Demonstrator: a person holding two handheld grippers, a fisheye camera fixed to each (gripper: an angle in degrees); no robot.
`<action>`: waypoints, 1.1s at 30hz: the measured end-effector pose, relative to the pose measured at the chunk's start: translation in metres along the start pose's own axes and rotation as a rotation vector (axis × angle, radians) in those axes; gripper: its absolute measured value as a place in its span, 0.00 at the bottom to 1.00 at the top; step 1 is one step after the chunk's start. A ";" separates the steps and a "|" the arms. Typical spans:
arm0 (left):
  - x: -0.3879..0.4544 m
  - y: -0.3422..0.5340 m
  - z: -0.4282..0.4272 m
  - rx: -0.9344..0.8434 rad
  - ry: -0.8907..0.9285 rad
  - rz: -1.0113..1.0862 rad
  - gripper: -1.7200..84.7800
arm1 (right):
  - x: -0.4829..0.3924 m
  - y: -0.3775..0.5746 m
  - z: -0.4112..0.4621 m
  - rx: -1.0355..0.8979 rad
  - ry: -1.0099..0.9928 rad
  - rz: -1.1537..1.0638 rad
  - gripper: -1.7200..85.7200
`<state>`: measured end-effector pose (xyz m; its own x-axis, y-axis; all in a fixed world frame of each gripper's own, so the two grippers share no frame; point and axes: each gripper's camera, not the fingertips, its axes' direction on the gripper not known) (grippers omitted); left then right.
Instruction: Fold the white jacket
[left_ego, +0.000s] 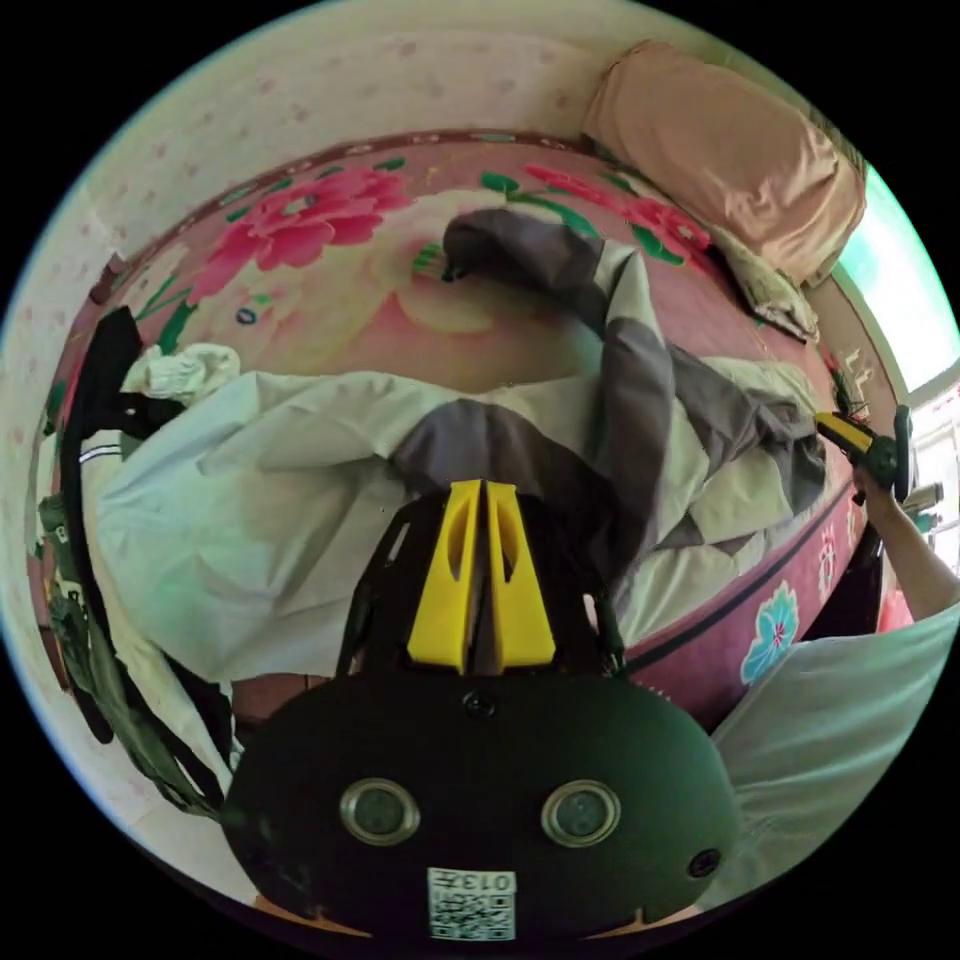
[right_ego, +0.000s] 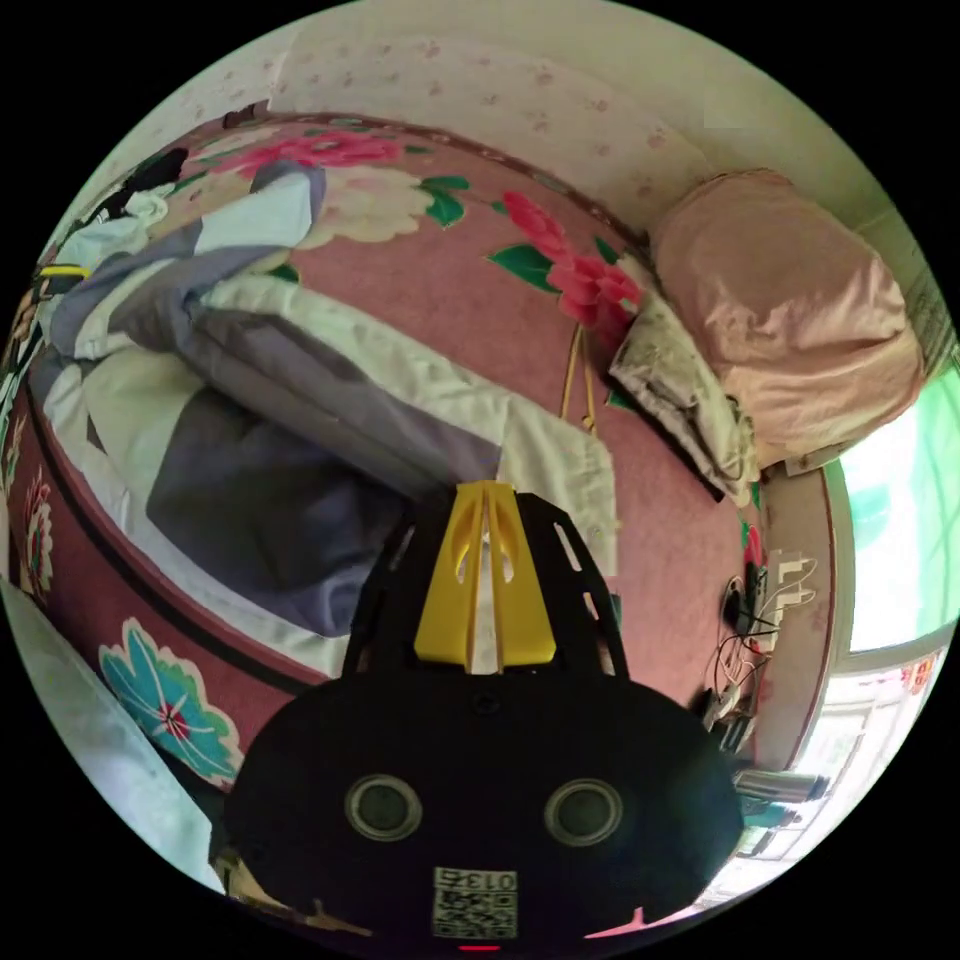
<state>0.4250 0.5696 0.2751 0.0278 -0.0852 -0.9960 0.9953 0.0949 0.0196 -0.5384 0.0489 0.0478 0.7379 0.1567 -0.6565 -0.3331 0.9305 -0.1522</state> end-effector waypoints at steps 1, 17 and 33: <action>-0.003 -0.005 0.009 -0.031 0.006 -0.002 0.02 | -0.002 0.002 0.011 -0.037 -0.018 -0.016 0.02; -0.031 -0.068 0.027 -0.008 -0.107 0.136 0.02 | 0.022 0.026 0.061 -0.101 0.040 -0.093 0.04; 0.036 0.003 0.011 0.028 0.044 0.450 0.13 | 0.069 -0.241 0.072 0.325 -0.631 -0.144 0.17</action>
<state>0.4305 0.5556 0.2406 0.4547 0.0008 -0.8907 0.8873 0.0860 0.4531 -0.3652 -0.1406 0.0918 0.9923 0.0947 -0.0800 -0.0877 0.9923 0.0870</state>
